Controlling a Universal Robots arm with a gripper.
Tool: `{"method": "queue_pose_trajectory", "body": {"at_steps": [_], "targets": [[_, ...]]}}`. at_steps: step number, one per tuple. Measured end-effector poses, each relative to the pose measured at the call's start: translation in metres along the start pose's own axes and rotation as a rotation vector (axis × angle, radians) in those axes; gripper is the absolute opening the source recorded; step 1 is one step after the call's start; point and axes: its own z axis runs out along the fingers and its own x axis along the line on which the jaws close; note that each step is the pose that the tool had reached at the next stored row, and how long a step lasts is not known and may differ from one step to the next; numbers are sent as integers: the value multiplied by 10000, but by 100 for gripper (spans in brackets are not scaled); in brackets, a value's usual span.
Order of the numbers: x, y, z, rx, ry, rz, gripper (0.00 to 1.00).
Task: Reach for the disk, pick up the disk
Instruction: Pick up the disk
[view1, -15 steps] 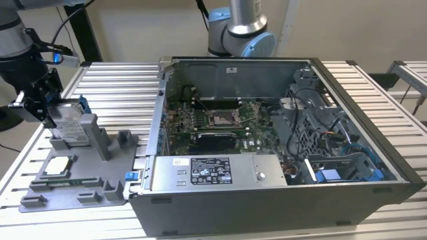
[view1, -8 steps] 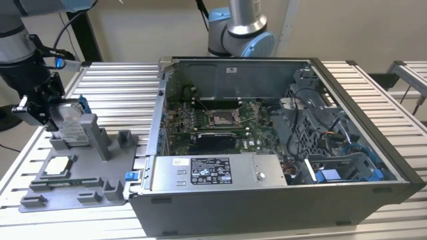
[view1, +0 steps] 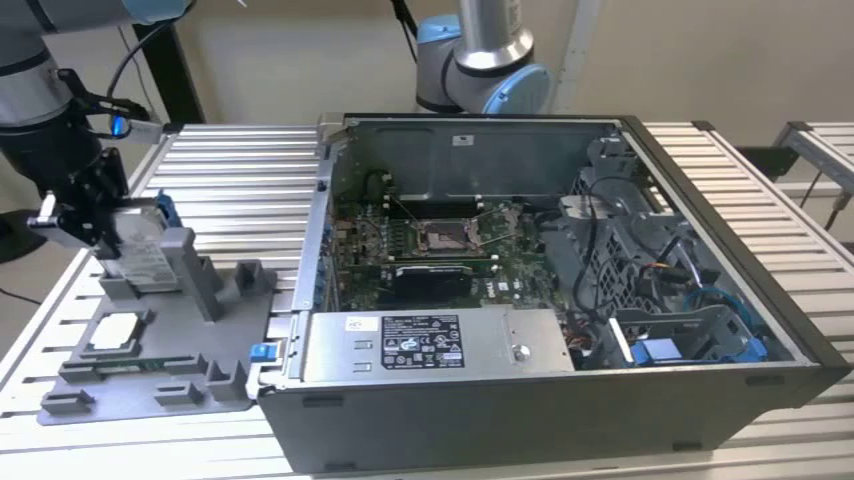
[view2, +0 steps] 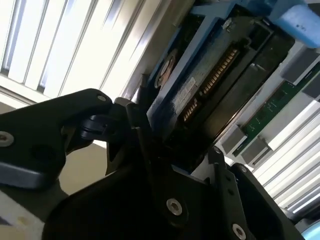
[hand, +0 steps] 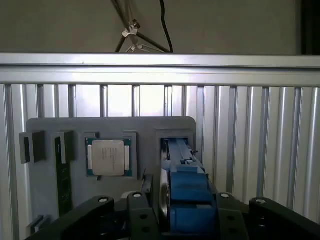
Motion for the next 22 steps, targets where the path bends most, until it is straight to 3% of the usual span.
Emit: {"method": "queue_pose_trajectory", "body": {"at_steps": [22], "targets": [[0, 0, 0, 7, -4, 0, 0]]}}
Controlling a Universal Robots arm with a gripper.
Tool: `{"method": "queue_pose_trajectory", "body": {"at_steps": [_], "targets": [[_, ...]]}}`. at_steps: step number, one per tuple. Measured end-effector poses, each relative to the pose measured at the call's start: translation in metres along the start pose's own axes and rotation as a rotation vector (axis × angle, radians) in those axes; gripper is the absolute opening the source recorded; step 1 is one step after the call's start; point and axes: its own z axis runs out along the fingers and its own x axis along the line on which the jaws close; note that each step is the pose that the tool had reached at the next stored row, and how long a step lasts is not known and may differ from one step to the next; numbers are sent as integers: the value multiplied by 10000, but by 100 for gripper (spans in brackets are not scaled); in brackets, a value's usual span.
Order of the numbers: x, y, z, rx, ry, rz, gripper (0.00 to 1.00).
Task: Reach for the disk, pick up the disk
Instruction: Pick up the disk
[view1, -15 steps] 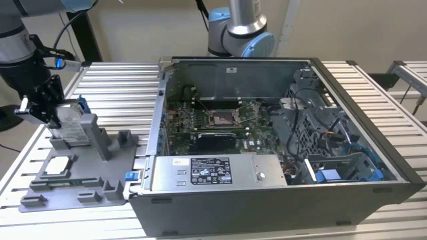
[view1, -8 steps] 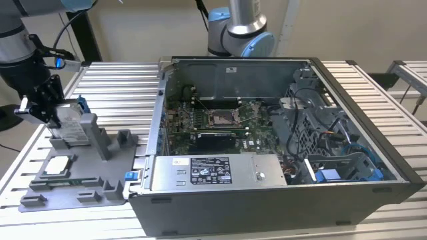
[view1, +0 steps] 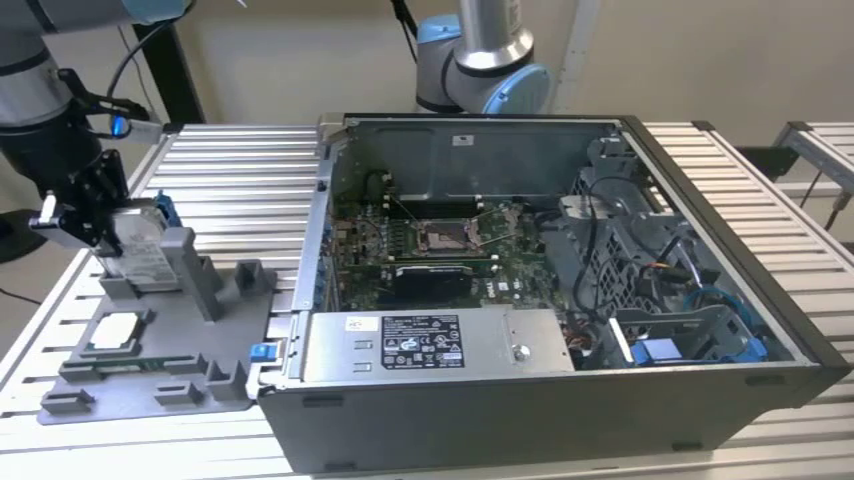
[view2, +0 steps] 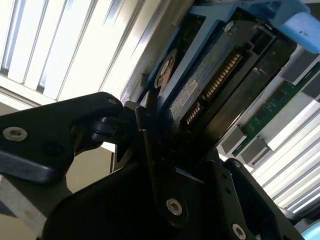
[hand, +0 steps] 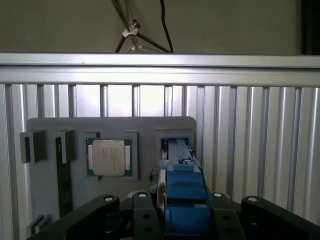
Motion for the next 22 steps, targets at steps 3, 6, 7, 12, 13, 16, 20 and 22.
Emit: {"method": "queue_pose_trajectory", "body": {"at_steps": [3, 6, 7, 12, 13, 16, 20, 22], "targets": [[0, 0, -35, -5, 2, 0, 0], [0, 0, -85, -5, 3, 0, 0], [0, 0, -105, -6, 3, 1, 0], [-1, -1, -215, -5, 6, 0, 0], [0, -1, -234, -4, 6, 0, 0], [-1, -2, -295, -4, 7, 0, 0], [-1, -2, -368, -5, 7, 0, 0], [-1, -3, -408, -5, 7, 0, 0]]}}
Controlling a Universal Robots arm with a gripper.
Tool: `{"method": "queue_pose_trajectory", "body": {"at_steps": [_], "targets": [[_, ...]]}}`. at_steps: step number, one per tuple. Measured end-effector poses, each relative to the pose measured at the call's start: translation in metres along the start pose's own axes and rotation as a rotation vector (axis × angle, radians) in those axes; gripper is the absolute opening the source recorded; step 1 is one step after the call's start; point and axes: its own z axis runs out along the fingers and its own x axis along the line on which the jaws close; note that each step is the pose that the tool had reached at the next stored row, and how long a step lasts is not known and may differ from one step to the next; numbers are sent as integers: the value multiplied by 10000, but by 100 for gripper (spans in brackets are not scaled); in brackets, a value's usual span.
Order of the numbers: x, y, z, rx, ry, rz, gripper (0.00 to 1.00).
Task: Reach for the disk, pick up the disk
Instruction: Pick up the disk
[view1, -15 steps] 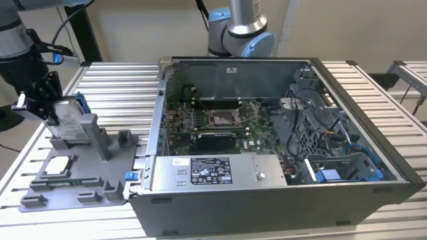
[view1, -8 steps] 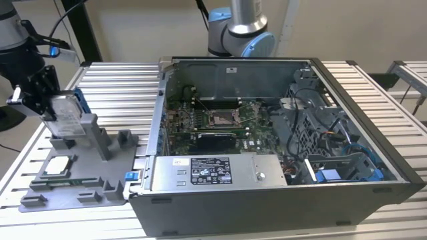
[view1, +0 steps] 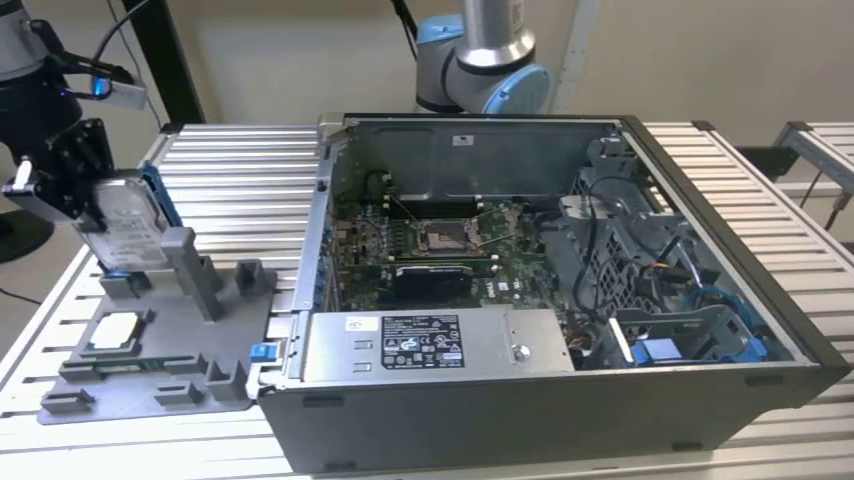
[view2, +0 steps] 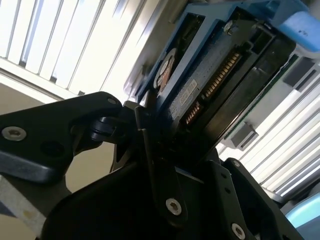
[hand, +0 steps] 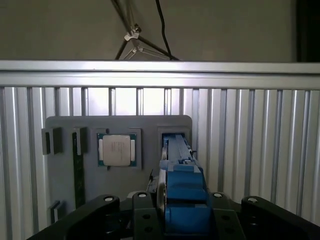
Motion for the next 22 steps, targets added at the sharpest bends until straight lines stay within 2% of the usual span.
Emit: {"method": "queue_pose_trajectory", "body": {"at_steps": [22], "targets": [[-1, -3, -386, 1, 0, 0, 0]]}}
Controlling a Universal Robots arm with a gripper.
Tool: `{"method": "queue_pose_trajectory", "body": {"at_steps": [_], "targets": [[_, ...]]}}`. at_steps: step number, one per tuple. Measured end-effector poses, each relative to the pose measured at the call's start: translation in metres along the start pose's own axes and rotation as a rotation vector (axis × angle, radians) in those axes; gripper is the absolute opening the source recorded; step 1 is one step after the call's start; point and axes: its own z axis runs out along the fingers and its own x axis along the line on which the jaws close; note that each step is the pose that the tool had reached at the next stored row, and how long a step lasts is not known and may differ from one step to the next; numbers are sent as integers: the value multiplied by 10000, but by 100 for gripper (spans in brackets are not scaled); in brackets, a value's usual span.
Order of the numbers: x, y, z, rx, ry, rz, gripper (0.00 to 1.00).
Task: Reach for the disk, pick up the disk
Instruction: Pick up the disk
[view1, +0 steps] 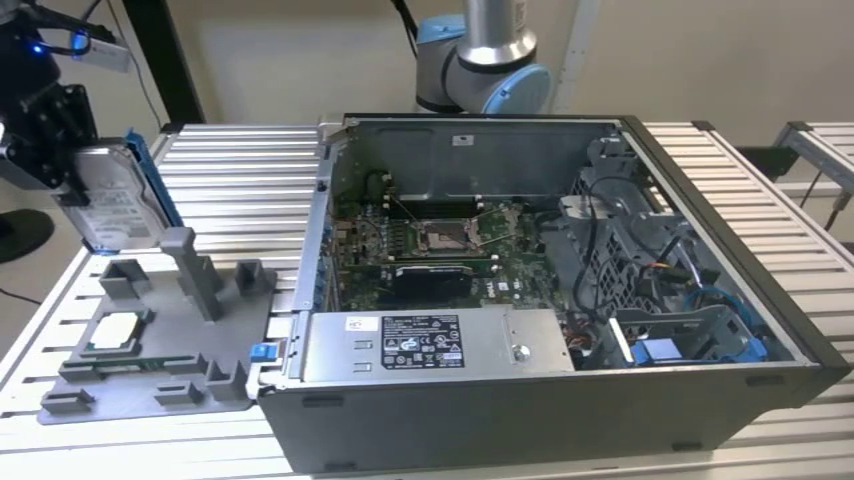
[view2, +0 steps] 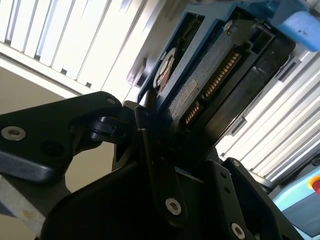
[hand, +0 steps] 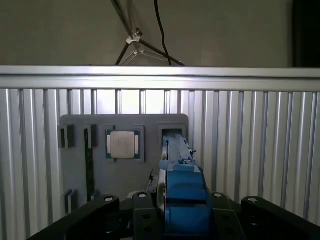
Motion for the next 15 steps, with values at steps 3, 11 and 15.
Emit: {"method": "queue_pose_trajectory", "body": {"at_steps": [3, 11, 15], "targets": [[0, 0, -55, -1, 1, 0, 0], [0, -1, -203, -1, 0, 0, 0], [-1, -2, -283, 0, 0, 0, 0]]}}
